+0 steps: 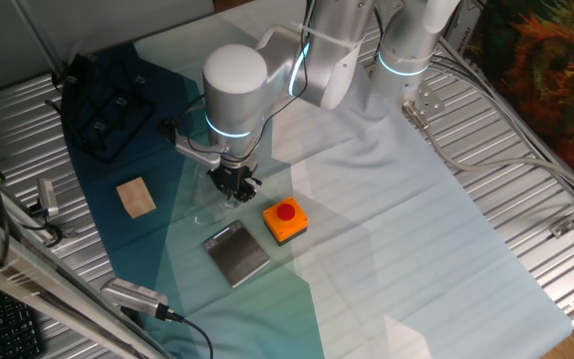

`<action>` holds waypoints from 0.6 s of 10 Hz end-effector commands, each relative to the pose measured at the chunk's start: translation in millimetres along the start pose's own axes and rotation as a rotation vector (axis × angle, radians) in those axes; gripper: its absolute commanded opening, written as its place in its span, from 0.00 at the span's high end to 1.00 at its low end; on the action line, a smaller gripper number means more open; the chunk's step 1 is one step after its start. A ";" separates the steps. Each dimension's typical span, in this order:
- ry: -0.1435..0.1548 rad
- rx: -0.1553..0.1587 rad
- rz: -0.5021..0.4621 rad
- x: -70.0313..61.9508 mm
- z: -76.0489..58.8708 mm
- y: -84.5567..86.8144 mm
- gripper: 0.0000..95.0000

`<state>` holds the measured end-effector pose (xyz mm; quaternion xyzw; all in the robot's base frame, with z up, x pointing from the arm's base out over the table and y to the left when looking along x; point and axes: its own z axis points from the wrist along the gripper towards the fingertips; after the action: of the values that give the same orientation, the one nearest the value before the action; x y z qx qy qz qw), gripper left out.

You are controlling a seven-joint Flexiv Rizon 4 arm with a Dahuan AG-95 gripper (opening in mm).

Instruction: Take the cup off the cup rack

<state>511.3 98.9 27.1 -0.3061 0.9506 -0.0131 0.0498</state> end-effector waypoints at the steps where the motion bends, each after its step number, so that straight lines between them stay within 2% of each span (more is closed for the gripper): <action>1: -0.003 0.007 0.007 -0.1 0.9 0.4 0.80; 6: -0.014 0.025 0.021 -1.9 6.4 -0.7 0.80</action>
<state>513.7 100.4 19.7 -0.2935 0.9538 -0.0235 0.0603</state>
